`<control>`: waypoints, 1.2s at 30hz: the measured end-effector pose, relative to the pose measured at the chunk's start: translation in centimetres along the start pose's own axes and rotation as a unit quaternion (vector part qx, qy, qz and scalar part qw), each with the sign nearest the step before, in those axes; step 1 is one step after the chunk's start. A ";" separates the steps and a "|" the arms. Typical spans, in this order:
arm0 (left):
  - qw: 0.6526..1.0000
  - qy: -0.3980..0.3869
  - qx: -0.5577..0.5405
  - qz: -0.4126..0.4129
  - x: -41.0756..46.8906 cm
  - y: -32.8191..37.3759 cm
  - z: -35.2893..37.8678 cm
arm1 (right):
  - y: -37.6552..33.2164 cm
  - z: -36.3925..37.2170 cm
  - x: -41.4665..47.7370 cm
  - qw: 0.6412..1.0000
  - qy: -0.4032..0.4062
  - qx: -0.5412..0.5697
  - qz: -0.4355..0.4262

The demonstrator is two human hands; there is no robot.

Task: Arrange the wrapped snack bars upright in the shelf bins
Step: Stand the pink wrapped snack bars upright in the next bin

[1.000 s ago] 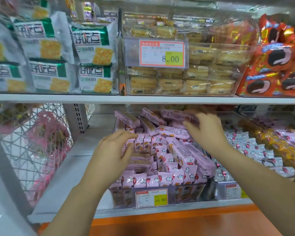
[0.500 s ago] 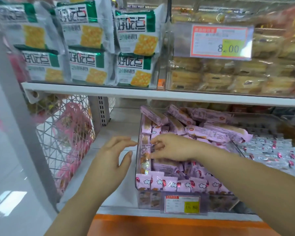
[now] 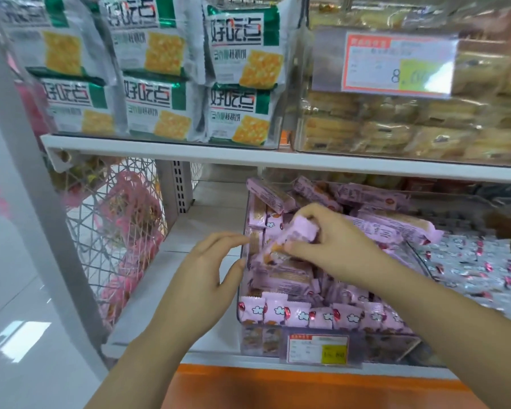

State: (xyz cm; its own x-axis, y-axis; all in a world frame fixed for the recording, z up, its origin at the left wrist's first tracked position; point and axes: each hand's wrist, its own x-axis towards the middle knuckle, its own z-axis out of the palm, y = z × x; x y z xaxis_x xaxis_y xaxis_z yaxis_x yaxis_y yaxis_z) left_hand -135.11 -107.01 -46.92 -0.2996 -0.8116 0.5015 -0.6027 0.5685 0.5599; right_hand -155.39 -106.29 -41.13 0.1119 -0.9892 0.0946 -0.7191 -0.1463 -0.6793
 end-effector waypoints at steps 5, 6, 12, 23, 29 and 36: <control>1.000 -0.002 -0.024 0.016 0.3 1.2 0.8 | 2.2 -3.2 -3.9 0.986 0.147 0.071 -0.032; 1.000 -0.009 -0.026 0.011 0.3 1.4 1.1 | 2.8 -3.8 -4.6 0.978 0.193 0.066 -0.036; 0.999 -0.028 -0.004 0.041 0.6 2.7 2.0 | 6.1 -6.8 -8.2 0.950 0.307 0.040 0.031; 0.999 -0.015 0.001 0.030 0.7 2.1 1.8 | 7.7 -6.7 -8.9 0.962 0.260 -0.016 0.084; 1.000 0.021 -0.002 0.017 0.5 0.9 0.6 | 2.0 -5.9 -5.3 0.985 0.160 0.045 -0.035; 1.000 0.028 0.007 0.001 0.4 -1.0 0.0 | 0.3 0.1 2.8 0.950 -0.213 -0.223 -0.058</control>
State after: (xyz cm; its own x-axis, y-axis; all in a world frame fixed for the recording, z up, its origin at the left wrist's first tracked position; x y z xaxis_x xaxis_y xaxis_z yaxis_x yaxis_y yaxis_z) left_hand -134.65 -107.90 -47.24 -0.2586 -0.8014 0.5393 -0.6128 0.5677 0.5498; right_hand -155.26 -109.10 -41.14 0.4070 -0.8870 -0.2181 -0.8932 -0.3365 -0.2984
